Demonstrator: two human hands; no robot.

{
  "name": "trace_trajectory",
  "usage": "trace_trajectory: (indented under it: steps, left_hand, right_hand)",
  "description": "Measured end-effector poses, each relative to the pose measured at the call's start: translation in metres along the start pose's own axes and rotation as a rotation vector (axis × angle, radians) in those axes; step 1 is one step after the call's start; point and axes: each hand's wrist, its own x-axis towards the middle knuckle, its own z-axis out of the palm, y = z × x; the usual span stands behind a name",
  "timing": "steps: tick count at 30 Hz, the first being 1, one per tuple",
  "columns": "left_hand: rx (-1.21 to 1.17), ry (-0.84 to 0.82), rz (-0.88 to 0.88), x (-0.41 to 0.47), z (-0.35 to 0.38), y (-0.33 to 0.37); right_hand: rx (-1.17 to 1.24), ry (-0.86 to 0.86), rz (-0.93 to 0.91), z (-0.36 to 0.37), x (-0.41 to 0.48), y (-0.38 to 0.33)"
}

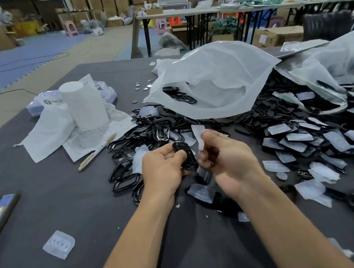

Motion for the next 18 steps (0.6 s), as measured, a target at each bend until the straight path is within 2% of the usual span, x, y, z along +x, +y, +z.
trace_trajectory:
  steps: [6, 12, 18]
  left_hand:
    - [-0.012, -0.020, 0.020, -0.006, 0.000, 0.007]
    - [-0.001, 0.001, 0.057, -0.008, 0.004, 0.010]
    - [-0.040, -0.032, 0.053, -0.011, 0.005, 0.012]
  right_hand:
    - [-0.072, 0.071, -0.028, -0.003, -0.006, 0.008]
    - [0.022, 0.031, -0.023, -0.005, -0.009, 0.008]
    - [-0.082, 0.065, -0.012, -0.007, -0.009, 0.008]
